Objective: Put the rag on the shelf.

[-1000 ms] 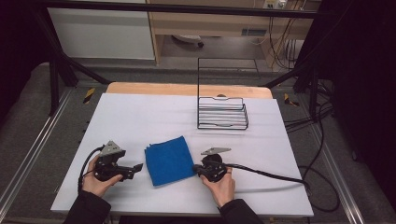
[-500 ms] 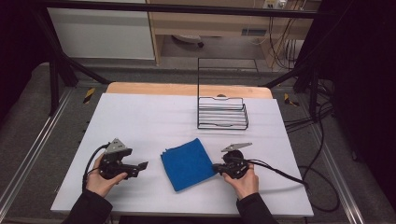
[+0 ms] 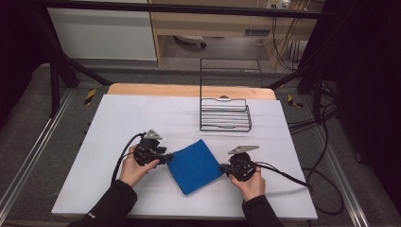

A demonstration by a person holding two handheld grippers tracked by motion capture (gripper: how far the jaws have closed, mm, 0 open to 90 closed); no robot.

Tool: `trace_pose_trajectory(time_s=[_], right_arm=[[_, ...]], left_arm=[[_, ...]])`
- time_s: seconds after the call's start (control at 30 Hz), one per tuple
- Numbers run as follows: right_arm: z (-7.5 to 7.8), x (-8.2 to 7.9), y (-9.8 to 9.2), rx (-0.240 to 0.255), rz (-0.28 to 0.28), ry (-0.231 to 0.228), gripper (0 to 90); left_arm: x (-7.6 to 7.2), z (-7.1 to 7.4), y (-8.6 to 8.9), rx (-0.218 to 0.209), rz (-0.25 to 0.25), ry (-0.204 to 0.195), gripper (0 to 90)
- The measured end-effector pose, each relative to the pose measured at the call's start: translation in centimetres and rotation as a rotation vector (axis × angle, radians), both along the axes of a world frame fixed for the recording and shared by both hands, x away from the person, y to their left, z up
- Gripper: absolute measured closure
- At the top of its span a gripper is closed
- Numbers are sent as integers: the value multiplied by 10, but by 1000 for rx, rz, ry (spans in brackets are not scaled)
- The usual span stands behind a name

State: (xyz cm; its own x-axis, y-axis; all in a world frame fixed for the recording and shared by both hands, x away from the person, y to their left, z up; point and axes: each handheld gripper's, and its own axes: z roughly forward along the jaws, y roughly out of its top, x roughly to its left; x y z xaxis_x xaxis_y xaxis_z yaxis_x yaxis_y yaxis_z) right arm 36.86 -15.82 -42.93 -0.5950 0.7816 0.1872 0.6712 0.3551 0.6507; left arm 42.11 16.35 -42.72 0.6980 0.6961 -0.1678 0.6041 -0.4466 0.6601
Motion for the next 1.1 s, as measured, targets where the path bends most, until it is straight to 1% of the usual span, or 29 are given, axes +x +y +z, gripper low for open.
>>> trace_pose_trajectory(time_s=[0.07,0.1,0.13,0.17,0.2,0.27,0.33,0.4,0.47,0.5,0.53,0.6,0.73,0.8,0.83,0.87,0.9,0.93,0.97,1.0,1.03,1.07,1.1], right_arm=[[1,0,0,2,-2,0,877],[1,0,0,2,-1,-1,877],[1,0,0,3,-2,0,876],[1,0,0,2,-2,-1,876],[1,0,0,0,-1,-2,876],[1,0,0,-3,0,-6,876],[1,1,-1,-5,-1,-9,876],[2,3,-1,-3,-3,-9,877],[3,7,-2,-6,-4,-16,877],[3,9,-2,-8,-3,-19,877],[3,13,-2,-12,1,-23,877],[3,21,-3,-35,13,-39,876],[-1,36,-1,-69,31,-57,872],[-5,43,1,-74,21,-64,870],[-8,46,2,-72,14,-63,867],[-10,48,3,-75,5,-73,864],[-12,48,4,-75,-3,-82,852],[-13,48,5,-80,-12,-97,814],[-14,47,5,-92,-20,-121,796],[-13,45,4,-92,-28,-133,778],[-10,43,2,-83,-38,-140,742],[-7,40,1,-75,-58,-149,714],[-5,37,-1,-72,-75,-148,689]], left_arm=[[1,-5,-3,26,-6,7,591],[2,-6,-3,24,-12,24,621],[1,-8,-4,14,-17,31,674],[0,-9,-5,28,-26,30,712],[-1,-9,-6,45,-30,19,737],[-4,-9,-6,47,-27,9,785],[-5,-9,-5,46,-29,13,850],[-7,-8,-5,41,-24,17,867],[-10,-7,-4,45,-24,17,874],[-13,-6,-5,34,-22,21,875],[-15,-5,-5,33,-20,20,876],[-21,-4,-6,17,-6,22,876],[-31,-4,-7,5,16,20,874],[-34,-5,-8,1,23,16,871],[-34,-6,-9,6,22,8,870],[-35,-7,-9,11,24,0,868],[-35,-7,-9,10,25,-2,865],[-35,-8,-9,7,27,-2,858],[-35,-8,-9,12,23,-8,849],[-34,-8,-8,12,21,-12,833],[-34,-8,-8,5,20,-16,805],[-34,-8,-7,7,18,-23,775],[-34,-8,-6,6,14,-25,765]])
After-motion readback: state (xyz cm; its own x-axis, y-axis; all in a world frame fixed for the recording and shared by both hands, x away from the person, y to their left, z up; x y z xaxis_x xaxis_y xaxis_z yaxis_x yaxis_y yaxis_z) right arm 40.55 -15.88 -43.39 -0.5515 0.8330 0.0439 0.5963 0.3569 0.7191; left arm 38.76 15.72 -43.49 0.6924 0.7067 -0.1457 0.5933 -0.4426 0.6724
